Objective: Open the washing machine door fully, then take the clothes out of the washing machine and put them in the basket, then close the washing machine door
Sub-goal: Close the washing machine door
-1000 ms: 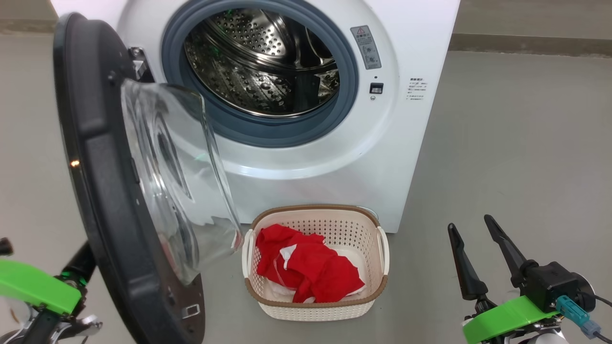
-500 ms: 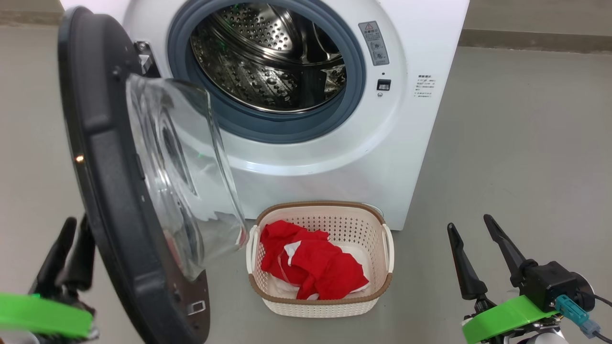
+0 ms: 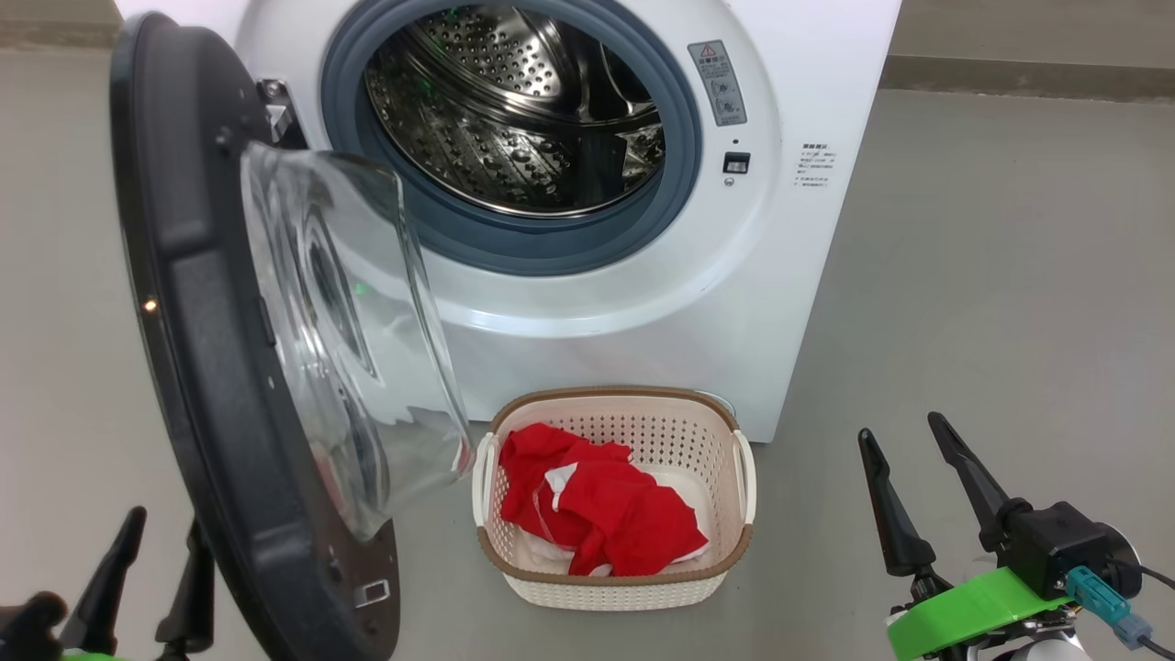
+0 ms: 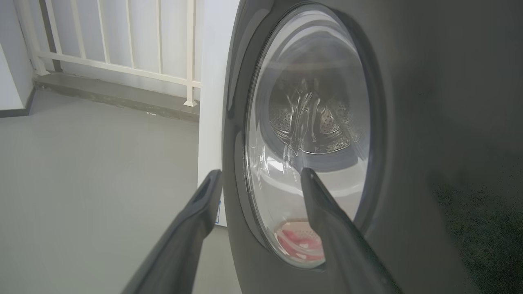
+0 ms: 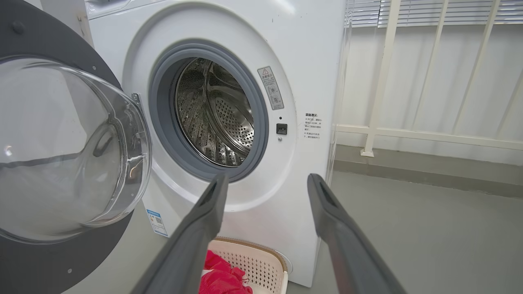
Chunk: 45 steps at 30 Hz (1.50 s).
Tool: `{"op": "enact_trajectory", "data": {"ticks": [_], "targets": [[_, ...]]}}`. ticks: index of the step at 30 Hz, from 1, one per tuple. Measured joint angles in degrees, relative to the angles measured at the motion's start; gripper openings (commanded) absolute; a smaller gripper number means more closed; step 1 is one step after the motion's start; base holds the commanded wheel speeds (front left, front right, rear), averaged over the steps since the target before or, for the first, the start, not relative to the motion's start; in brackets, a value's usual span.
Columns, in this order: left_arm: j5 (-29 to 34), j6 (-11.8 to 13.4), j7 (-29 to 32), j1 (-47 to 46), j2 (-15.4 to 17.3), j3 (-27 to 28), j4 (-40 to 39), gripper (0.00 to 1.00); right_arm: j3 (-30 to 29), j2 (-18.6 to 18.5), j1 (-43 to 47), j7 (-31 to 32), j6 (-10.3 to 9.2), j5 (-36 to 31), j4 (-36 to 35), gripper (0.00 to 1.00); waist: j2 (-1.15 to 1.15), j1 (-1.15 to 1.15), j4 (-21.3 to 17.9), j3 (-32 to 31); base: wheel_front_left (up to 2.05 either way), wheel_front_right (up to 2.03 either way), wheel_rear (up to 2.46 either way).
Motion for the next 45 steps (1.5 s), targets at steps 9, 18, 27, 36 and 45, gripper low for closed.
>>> {"op": "enact_trajectory", "data": {"ticks": [9, 18, 27, 36, 45], "targets": [[8.53, 0.10, -0.21, -0.03, -3.85, 3.72, 1.19, 1.00, -0.04, 0.00, 0.00, 0.00, 0.00, 0.10, -0.04, 1.00, 0.00, 0.00, -0.31, -0.01, 0.00, 0.00, 0.00], [12.32, 0.01, -0.21, -0.01, -7.65, 7.62, 1.51, 1.00, -0.11, 0.00, 0.00, 0.00, 0.00, 0.26, -0.04, 1.00, 0.00, 0.00, -0.43, -0.29, 0.00, 0.00, 0.00], [13.34, 0.00, -0.22, 0.01, -9.09, 7.90, 2.09, 1.00, -0.15, 0.00, 0.01, 0.00, 0.00, 0.26, -0.19, 1.00, 0.00, 0.00, -0.07, -0.55, 0.00, 0.00, 0.00], [13.30, -0.01, -0.22, 0.02, -9.10, 7.49, 2.33, 1.00, -0.12, 0.00, 0.01, 0.00, 0.00, 0.27, -0.19, 1.00, 0.00, 0.00, -0.01, -0.59, 0.00, 0.00, 0.00], [13.34, -0.01, -0.21, 0.06, -9.11, 7.33, 2.16, 1.00, -0.12, 0.00, 0.01, 0.00, 0.00, 0.27, -0.19, 1.00, 0.00, 0.00, -0.14, -0.71, 0.00, 0.00, 0.00]]}}
